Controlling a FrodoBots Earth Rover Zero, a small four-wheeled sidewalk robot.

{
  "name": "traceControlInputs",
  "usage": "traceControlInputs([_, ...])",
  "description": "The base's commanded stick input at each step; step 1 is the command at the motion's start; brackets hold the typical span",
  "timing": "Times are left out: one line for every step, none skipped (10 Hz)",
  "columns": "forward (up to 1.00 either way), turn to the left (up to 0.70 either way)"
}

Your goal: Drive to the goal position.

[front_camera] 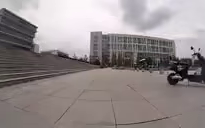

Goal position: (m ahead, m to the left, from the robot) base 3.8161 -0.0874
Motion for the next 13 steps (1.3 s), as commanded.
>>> traceControlInputs([0.45, 0.0])
traceControlInputs([0.45, 0.0])
traceControlInputs([0.45, 0.0])
traceControlInputs([0.45, 0.0])
traceControlInputs([0.45, 0.0])
traceControlInputs([0.45, 0.0])
traceControlInputs([0.45, 0.0])
traceControlInputs([0.45, 0.0])
traceControlInputs([0.45, 0.0])
traceControlInputs([0.45, 0.0])
traceControlInputs([0.45, 0.0])
traceControlInputs([0.45, -0.02])
traceControlInputs([0.45, -0.07])
